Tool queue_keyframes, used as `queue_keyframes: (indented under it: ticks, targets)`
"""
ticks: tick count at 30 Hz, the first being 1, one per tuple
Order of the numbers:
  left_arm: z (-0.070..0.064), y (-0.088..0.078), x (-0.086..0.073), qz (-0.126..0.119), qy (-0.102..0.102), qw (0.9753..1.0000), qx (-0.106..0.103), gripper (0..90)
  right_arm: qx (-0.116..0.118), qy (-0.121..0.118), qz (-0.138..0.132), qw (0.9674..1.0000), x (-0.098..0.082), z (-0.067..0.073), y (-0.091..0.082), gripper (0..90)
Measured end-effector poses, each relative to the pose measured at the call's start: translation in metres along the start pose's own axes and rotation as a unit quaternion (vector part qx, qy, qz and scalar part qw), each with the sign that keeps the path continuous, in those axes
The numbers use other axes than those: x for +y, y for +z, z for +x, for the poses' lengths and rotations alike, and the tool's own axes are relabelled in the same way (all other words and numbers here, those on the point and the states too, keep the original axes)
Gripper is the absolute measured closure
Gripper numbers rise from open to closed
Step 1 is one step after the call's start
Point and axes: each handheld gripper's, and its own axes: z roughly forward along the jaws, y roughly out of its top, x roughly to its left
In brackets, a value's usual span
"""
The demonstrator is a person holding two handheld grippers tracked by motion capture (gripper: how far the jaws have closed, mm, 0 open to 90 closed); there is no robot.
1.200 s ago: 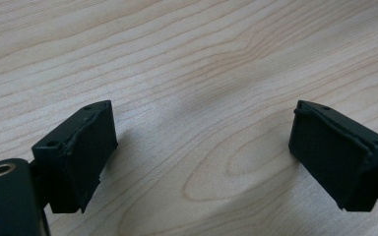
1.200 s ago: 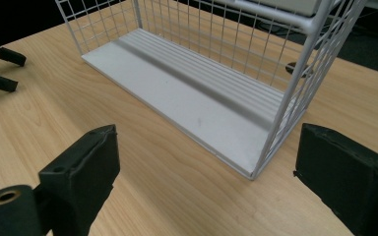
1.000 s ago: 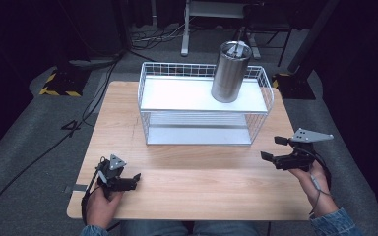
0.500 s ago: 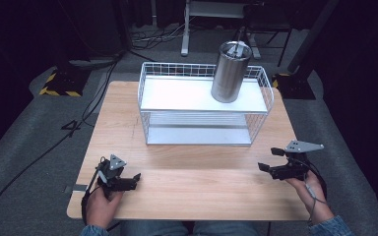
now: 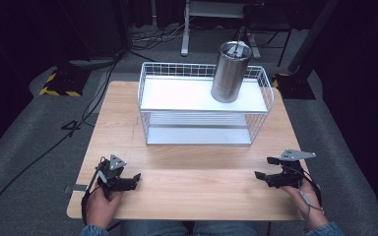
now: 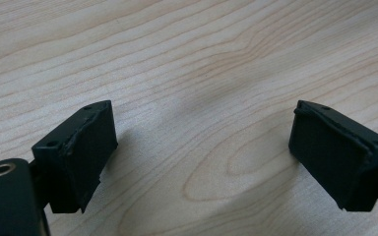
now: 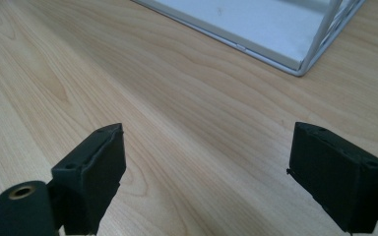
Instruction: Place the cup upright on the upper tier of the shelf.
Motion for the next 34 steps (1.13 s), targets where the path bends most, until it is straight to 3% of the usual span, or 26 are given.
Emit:
queue_keyframes:
  ticks: [5, 22, 28, 30, 34]
  targets:
    - [0.0, 0.0, 0.0, 0.0, 0.0, 1.0, 0.0, 11.3, -0.003, 0.001, 0.01, 0.9999, -0.008, 0.001, 0.005, 14.3]
    - [0.0, 0.0, 0.0, 0.0, 0.0, 1.0, 0.0, 11.3, -0.04, -0.035, 0.062, 0.9966, -0.021, 0.012, 0.025, 14.2]
    - [0.0, 0.0, 0.0, 0.0, 0.0, 1.0, 0.0, 11.3, -0.044, -0.031, 0.052, 0.9972, -0.022, 0.012, 0.027, 12.2]
    - [0.0, 0.0, 0.0, 0.0, 0.0, 1.0, 0.0, 11.3, -0.05, -0.026, 0.035, 0.9978, -0.025, 0.012, 0.029, 9.0]
    - [0.0, 0.0, 0.0, 0.0, -0.001, 1.0, 0.0, 11.3, -0.051, -0.025, 0.035, 0.9978, -0.025, 0.013, 0.029, 8.9]
